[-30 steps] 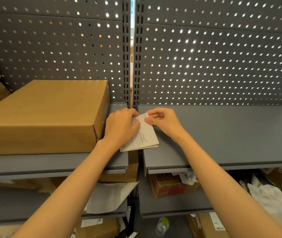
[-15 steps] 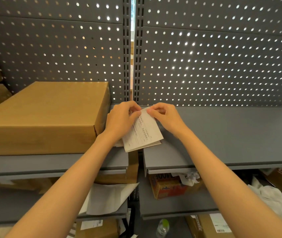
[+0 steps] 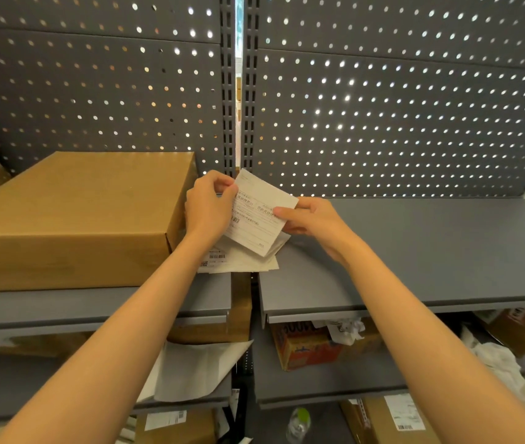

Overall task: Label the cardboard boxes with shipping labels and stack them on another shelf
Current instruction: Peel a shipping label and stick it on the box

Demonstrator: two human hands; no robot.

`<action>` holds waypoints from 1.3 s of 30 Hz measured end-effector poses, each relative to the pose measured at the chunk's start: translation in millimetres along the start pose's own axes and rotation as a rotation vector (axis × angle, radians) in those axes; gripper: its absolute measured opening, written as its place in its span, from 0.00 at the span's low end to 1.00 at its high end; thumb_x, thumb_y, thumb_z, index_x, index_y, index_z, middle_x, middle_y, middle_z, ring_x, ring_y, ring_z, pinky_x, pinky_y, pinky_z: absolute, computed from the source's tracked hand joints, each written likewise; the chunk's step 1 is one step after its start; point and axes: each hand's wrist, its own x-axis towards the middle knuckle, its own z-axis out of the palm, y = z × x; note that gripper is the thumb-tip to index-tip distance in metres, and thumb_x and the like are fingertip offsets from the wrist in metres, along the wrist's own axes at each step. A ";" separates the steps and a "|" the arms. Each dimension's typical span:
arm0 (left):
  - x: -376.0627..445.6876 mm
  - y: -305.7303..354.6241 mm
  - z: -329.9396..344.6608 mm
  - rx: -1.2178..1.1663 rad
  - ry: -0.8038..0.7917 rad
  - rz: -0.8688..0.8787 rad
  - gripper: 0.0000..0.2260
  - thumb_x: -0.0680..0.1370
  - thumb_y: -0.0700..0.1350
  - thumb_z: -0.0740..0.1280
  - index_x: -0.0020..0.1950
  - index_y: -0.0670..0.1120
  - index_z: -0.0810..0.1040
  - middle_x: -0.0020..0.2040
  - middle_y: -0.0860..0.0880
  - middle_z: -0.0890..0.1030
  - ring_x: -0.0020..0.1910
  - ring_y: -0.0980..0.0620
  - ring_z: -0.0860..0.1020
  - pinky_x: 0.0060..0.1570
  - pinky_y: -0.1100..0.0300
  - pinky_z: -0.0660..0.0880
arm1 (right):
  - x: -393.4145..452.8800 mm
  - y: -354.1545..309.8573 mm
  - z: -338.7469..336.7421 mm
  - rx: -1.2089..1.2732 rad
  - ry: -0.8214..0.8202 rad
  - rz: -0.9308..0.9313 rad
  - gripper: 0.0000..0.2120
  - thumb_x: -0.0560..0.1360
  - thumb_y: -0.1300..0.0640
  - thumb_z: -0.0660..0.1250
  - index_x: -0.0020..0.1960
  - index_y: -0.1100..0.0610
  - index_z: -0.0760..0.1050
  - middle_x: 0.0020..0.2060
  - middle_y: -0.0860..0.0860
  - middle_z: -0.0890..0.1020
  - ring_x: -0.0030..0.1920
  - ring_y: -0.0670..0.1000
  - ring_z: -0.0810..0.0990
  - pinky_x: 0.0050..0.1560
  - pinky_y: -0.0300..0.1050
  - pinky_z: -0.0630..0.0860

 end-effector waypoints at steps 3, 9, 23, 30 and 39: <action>-2.3 2.3 0.2 -0.032 -0.005 -0.018 0.06 0.79 0.43 0.64 0.53 0.45 0.77 0.47 0.52 0.77 0.48 0.55 0.75 0.47 0.60 0.70 | 0.6 -1.0 -0.4 0.044 0.063 -0.020 0.11 0.76 0.59 0.67 0.56 0.62 0.79 0.49 0.54 0.84 0.44 0.48 0.82 0.45 0.37 0.79; -7.4 -0.7 3.2 -0.082 -0.060 -0.054 0.02 0.77 0.44 0.65 0.48 0.48 0.77 0.43 0.49 0.81 0.43 0.49 0.80 0.49 0.47 0.78 | 5.0 -3.9 -0.9 0.045 0.174 -0.006 0.19 0.81 0.55 0.59 0.53 0.73 0.74 0.49 0.63 0.82 0.42 0.50 0.79 0.44 0.42 0.75; -5.5 15.1 -2.6 -0.108 -0.224 0.084 0.23 0.75 0.46 0.69 0.68 0.50 0.67 0.58 0.52 0.71 0.53 0.54 0.73 0.50 0.61 0.73 | 2.2 -11.9 0.3 0.044 0.119 -0.061 0.16 0.80 0.51 0.61 0.53 0.62 0.80 0.49 0.56 0.84 0.49 0.52 0.83 0.51 0.45 0.80; -6.9 13.8 -1.6 -0.164 -0.187 0.073 0.08 0.77 0.42 0.66 0.55 0.45 0.77 0.52 0.49 0.78 0.50 0.52 0.77 0.42 0.64 0.75 | 0.4 -7.2 -4.5 0.120 0.098 -0.081 0.13 0.79 0.55 0.63 0.59 0.60 0.77 0.50 0.54 0.84 0.46 0.48 0.83 0.44 0.36 0.78; -8.3 25.2 -1.6 0.206 -0.139 0.342 0.10 0.76 0.50 0.67 0.56 0.51 0.78 0.54 0.53 0.78 0.56 0.51 0.73 0.58 0.53 0.68 | 1.4 -15.3 -2.6 0.159 0.152 -0.170 0.07 0.76 0.59 0.67 0.53 0.58 0.80 0.45 0.52 0.84 0.45 0.48 0.82 0.45 0.35 0.79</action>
